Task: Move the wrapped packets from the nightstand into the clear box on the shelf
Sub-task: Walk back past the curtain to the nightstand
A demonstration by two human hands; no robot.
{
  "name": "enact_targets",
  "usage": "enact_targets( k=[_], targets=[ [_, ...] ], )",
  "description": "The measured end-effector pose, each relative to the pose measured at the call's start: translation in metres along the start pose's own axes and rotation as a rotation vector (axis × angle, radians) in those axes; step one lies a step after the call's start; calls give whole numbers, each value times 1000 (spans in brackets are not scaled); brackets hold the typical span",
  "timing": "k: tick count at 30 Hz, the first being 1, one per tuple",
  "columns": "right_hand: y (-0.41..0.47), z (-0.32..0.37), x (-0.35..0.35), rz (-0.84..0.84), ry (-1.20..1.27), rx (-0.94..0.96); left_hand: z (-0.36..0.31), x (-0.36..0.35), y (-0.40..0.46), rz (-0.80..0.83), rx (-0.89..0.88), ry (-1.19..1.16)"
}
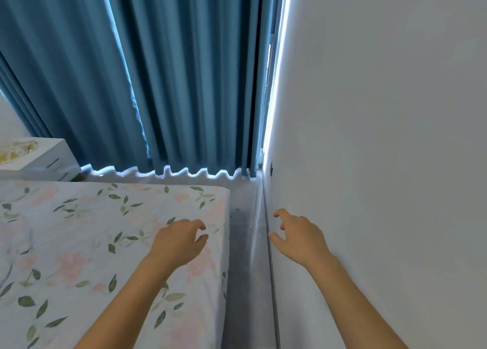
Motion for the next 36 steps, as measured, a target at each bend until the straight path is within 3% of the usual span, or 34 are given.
enact_targets(
  k=[13, 19, 27, 36],
  targets=[
    [150, -94, -5, 56, 100, -94, -57, -1, 176, 26, -38, -43],
    [274, -153, -10, 37, 141, -127, -97, 6, 311, 80, -122, -31],
    [475, -247, 9, 48, 188, -149, -157, 49, 516, 78, -103, -102],
    [614, -278, 23, 57, 163, -122, -181, 89, 669, 60, -123, -55]
  ],
)
Point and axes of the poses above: each hand's wrist, its own y-axis towards the middle knuckle, its own x-axis out of the back of the hand, z = x × y, the point moved 4 cm from there along y, towards the middle knuckle, and after that the axes turned 14 degrees about x, right-handed, at the moved point
